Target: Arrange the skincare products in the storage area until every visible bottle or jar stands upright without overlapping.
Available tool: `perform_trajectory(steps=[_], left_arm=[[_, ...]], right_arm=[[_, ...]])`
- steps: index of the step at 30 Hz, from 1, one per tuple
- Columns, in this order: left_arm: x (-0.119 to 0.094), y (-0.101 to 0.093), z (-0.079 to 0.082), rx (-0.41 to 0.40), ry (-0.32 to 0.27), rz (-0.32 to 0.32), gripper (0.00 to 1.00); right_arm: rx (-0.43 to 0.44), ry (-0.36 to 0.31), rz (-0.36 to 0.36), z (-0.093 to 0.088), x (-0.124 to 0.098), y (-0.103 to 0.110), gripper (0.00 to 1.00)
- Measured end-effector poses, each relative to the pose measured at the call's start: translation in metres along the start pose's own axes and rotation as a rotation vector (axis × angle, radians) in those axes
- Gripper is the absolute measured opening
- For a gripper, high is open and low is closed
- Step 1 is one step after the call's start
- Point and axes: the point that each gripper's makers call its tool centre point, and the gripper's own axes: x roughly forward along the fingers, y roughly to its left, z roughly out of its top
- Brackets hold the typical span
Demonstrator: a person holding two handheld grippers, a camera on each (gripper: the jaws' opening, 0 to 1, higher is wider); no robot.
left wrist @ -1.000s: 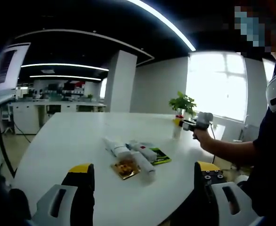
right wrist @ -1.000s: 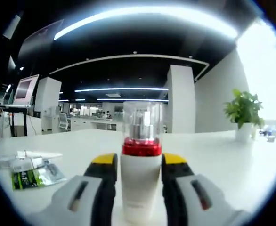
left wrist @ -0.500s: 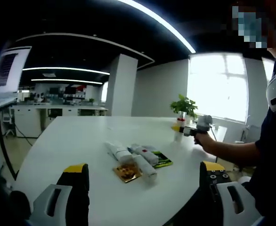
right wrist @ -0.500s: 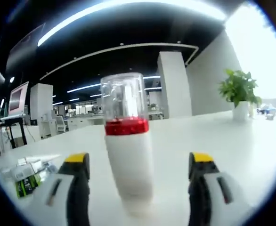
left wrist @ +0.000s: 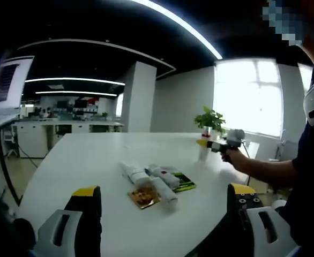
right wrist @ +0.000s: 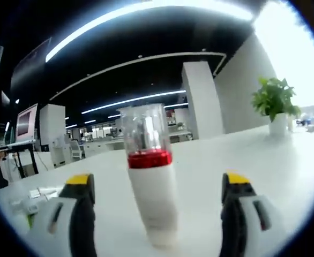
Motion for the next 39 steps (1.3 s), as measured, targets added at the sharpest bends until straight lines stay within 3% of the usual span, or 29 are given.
perform_trajectory(steps=[10, 21, 32, 39], left_arm=[[0.002, -0.003, 0.0, -0.001, 0.0, -0.003, 0.99], [0.004, -0.006, 0.002, -0.008, -0.015, -0.019, 0.99], [0.001, -0.011, 0.007, -0.008, -0.036, -0.034, 0.99], [0.003, -0.016, 0.008, -0.014, -0.042, -0.051, 0.99]], right_arm=[[-0.022, -0.021, 0.139, 0.0, -0.012, 0.032, 1.0], [-0.053, 0.078, 0.154, -0.017, -0.021, 0.039, 1.0], [-0.056, 0.093, 0.169, -0.016, -0.033, 0.038, 1.0], [-0.027, 0.124, 0.222, -0.016, -0.038, 0.048, 1.0]])
